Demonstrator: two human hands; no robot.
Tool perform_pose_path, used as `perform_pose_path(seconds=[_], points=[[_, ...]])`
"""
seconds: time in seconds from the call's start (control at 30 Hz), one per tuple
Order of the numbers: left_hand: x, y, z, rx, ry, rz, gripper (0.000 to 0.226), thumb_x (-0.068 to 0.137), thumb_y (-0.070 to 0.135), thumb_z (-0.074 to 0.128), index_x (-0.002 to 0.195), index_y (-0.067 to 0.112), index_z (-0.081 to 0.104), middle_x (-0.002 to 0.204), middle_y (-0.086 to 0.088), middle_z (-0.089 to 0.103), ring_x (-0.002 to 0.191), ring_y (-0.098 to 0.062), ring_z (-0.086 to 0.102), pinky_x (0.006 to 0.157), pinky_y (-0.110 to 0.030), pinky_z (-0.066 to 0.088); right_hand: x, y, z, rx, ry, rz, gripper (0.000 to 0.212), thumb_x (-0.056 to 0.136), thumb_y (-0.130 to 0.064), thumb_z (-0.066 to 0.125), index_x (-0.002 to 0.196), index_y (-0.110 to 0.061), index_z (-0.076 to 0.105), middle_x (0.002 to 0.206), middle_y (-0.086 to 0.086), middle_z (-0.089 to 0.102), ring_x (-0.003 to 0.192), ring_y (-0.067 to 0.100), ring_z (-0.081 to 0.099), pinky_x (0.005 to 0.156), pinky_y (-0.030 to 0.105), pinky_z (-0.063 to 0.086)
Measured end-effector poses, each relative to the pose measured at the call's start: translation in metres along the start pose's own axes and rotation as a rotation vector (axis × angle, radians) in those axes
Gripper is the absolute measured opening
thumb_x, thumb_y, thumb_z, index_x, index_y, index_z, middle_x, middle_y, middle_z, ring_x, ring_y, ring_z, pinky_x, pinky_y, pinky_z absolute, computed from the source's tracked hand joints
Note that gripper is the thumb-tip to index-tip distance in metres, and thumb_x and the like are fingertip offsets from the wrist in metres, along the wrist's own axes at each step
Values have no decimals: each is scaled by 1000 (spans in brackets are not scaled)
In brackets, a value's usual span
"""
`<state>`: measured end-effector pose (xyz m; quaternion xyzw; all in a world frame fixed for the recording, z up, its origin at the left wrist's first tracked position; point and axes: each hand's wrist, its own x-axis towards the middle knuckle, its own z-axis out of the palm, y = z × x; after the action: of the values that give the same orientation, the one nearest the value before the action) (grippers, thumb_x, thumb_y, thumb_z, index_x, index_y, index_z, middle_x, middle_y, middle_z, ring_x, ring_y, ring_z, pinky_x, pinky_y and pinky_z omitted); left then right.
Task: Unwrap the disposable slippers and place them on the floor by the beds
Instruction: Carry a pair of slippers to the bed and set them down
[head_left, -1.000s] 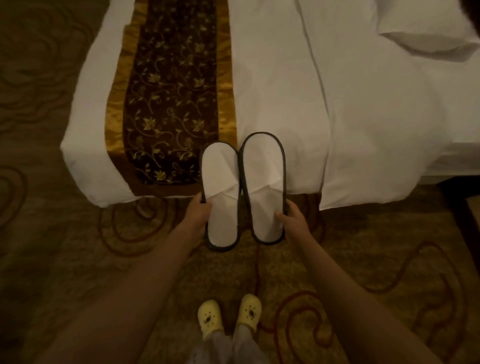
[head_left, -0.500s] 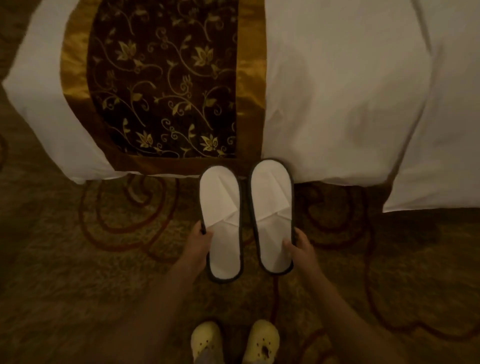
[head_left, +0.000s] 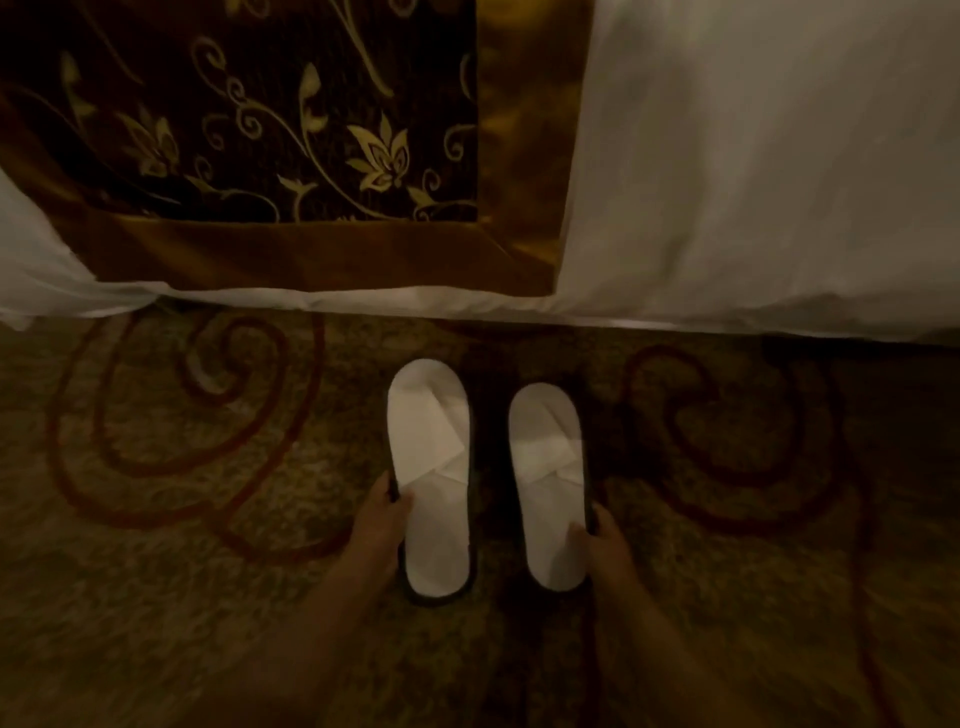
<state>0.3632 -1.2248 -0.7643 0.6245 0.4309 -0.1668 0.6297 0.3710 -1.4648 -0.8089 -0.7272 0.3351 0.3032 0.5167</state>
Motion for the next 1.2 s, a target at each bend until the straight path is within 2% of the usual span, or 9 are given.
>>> perform_pose_path(seconds=[0.2,0.37,0.43,0.53,0.67,0.77,0.87,1.03,1.2], points=[[54,14,14,6,-38,79,44,98,12,39,142,14,35,143,-13,45,123,-30,48,98,-40,43,53,-22,12,-67,19,11,50,95,-11,44,143,-8,29,147,17,34,132,36,36,105,45,35],[79,19,25,98,-88,139,42,97,13,42,139,16,41,138,-12,51,109,-22,52,94,-37,44,77,-24,13,-820,130,-34,39,94,-18,38,129,-3,37,138,20,41,127,32,40,106,37,34],[81,22,25,202,-84,144,42,97,14,41,139,15,41,139,-13,49,115,-25,51,95,-38,43,76,-34,10,-901,213,-118,37,92,-18,41,126,-4,38,136,18,42,125,32,39,103,37,34],[61,31,18,439,-41,214,44,98,11,40,142,13,37,143,-14,45,127,-32,44,104,-37,37,56,-59,5,-843,283,-394,37,92,-17,42,127,-5,39,133,16,44,122,30,40,101,35,35],[4,59,3,802,-43,447,44,97,7,40,141,10,38,144,-14,45,129,-28,43,109,-25,25,-10,-111,3,-925,139,-953,48,94,-19,41,140,-8,30,145,10,38,132,22,35,113,28,24],[-43,102,0,1080,-112,490,48,97,10,38,144,16,33,143,-12,45,130,-27,44,112,-35,31,-69,-159,-5,-1080,-33,-1081,61,93,-28,42,147,-14,16,157,4,16,144,19,12,120,35,6],[-103,159,1,1352,-110,615,58,91,13,44,145,26,28,135,-6,50,124,-27,47,100,-42,39,-124,-205,-22,-1234,-37,-1168,62,93,-34,42,147,-19,16,157,1,15,145,17,9,118,38,-1],[-199,251,-11,1401,-68,761,61,89,12,46,145,27,26,136,-3,48,126,-26,42,100,-40,33,-212,-281,-59,-1219,95,-1227,39,95,-31,39,132,-20,41,131,3,49,127,25,39,111,42,20],[-291,355,-36,1355,-6,897,64,87,7,47,144,28,26,134,-1,48,124,-23,42,100,-36,31,-311,-376,-96,-1226,164,-1262,32,96,-30,37,125,-20,44,125,5,49,120,26,41,103,39,30]])
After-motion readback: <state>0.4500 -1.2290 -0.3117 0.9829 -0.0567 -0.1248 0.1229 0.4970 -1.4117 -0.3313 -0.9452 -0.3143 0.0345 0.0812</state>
